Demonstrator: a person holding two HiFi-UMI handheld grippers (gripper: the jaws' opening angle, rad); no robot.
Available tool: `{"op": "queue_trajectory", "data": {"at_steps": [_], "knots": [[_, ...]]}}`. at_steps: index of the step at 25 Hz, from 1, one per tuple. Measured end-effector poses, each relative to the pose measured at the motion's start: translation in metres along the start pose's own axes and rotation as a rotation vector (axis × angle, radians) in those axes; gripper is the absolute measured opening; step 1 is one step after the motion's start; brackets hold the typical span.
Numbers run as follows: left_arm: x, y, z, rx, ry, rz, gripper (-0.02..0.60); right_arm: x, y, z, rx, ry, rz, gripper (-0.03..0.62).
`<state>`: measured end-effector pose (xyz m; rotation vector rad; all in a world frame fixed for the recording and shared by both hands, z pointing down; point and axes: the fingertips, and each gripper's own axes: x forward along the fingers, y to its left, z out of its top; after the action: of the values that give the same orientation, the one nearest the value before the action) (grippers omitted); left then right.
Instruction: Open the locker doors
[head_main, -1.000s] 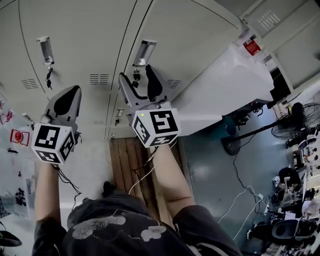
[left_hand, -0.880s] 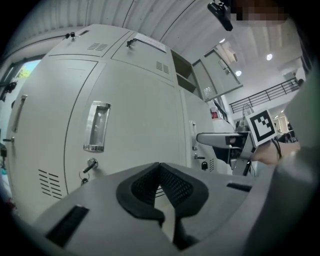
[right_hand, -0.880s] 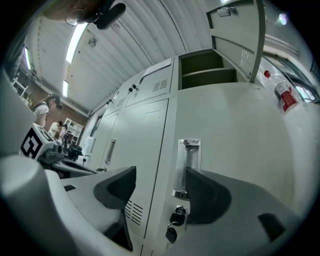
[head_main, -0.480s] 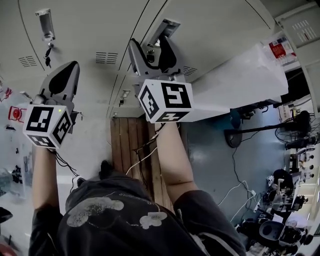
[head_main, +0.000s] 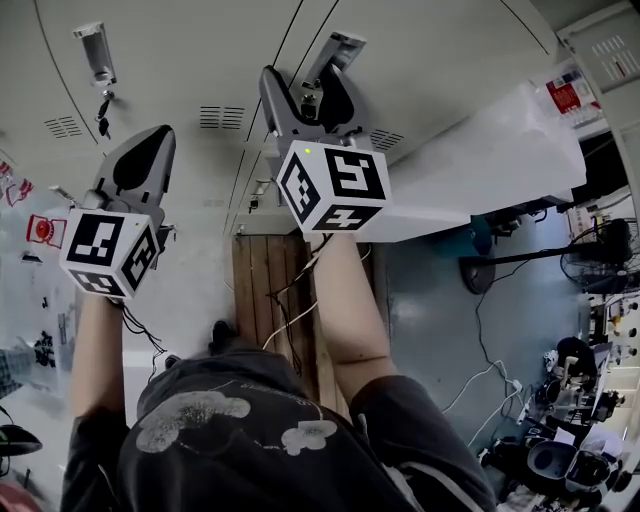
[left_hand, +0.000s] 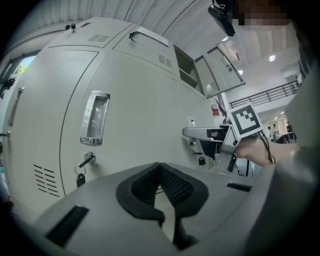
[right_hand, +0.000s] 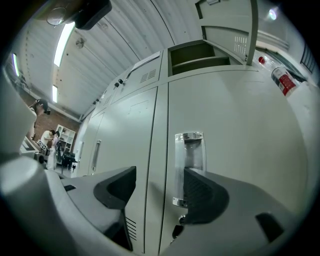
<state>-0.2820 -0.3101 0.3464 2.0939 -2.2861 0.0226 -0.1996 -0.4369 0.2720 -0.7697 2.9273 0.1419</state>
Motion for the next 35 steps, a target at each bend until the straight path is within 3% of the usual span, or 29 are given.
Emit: {"op": "queue_trajectory", "data": {"at_steps": [6, 10, 16, 20, 27, 35], "knots": [[-0.004, -0.001, -0.004, -0.006, 0.014, -0.005, 0.009, 0.005, -0.003, 0.003, 0.045, -0.009, -0.037, 0.305], [-0.007, -0.004, -0.010, -0.015, 0.023, -0.012, 0.009, 0.001, -0.002, 0.003, 0.085, 0.007, -0.018, 0.304], [-0.014, -0.010, -0.011, -0.020, 0.021, -0.026, 0.009, -0.021, 0.005, 0.006, 0.063, 0.021, -0.071, 0.302], [-0.024, -0.016, -0.009, -0.017, 0.023, -0.047, 0.009, -0.038, -0.001, 0.007, 0.062, 0.048, -0.175, 0.218], [-0.044, -0.026, 0.000, 0.003, 0.021, -0.093, 0.009, -0.063, -0.007, 0.010, 0.077, 0.086, -0.294, 0.150], [-0.057, -0.049, 0.007, 0.014, 0.024, -0.148, 0.009, -0.091, -0.007, 0.015, 0.127, 0.102, -0.267, 0.143]]}}
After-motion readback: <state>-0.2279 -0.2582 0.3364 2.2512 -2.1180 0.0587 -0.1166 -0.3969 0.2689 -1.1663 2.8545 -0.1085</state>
